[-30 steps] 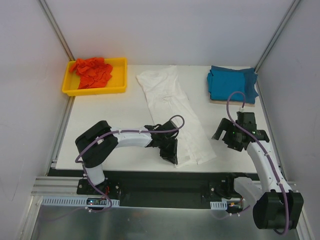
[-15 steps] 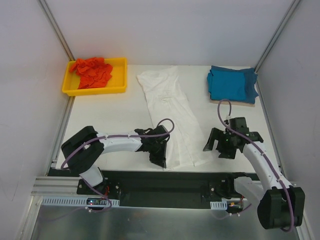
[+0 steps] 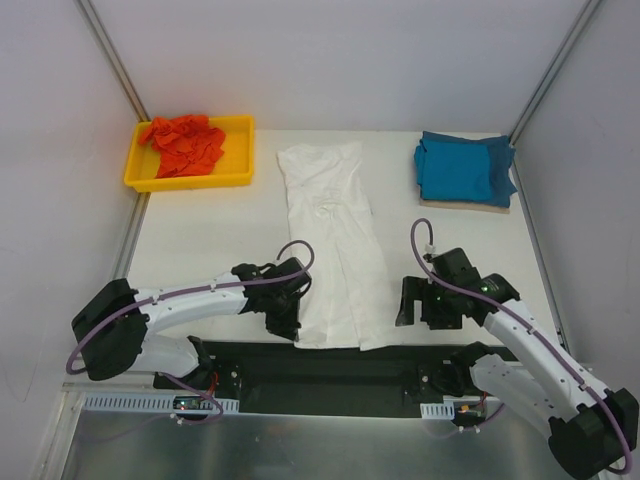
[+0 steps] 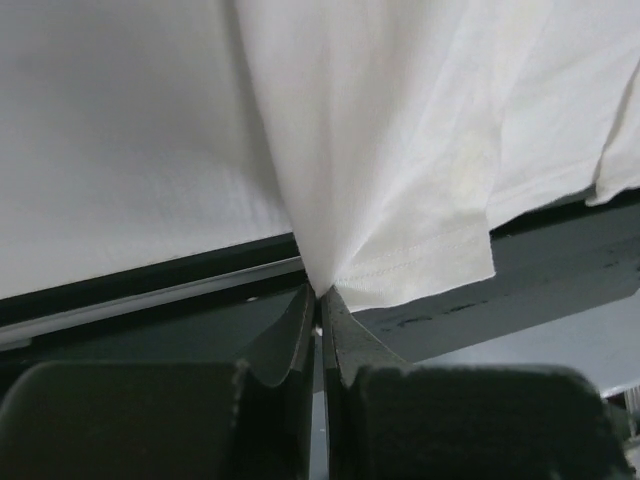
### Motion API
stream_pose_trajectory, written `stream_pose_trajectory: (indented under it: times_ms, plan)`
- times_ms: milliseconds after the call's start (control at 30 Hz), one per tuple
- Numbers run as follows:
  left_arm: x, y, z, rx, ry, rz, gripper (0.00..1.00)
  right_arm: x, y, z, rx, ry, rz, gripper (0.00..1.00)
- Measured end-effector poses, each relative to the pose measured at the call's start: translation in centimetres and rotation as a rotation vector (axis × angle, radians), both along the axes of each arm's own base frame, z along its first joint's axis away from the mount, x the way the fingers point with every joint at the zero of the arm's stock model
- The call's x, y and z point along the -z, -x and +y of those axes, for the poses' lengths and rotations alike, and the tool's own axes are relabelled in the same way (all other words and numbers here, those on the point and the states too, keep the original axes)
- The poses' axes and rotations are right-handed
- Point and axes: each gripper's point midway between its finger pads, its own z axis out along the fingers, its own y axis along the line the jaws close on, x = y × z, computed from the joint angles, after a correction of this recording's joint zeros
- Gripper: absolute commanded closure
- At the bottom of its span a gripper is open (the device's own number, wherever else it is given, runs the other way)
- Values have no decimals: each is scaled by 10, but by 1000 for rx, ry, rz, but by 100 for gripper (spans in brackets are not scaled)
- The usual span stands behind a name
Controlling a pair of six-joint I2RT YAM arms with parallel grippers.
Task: Fold and stack the t-shirts
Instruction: Fold the tshirt
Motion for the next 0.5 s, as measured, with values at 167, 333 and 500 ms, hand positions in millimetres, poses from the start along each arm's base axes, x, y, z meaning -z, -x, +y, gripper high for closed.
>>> stream_pose_trajectory:
  times_ms: [167,333,500]
  plan:
    - [2,-7,36,-79,-99,-11,100,1,2,9,-13,-31,20,4]
    - [5,-2,52,-90,-151,8,67,2,0,16,-26,-51,25,4]
    - [2,7,51,-43,-149,24,35,6,-3,19,-32,-48,38,3]
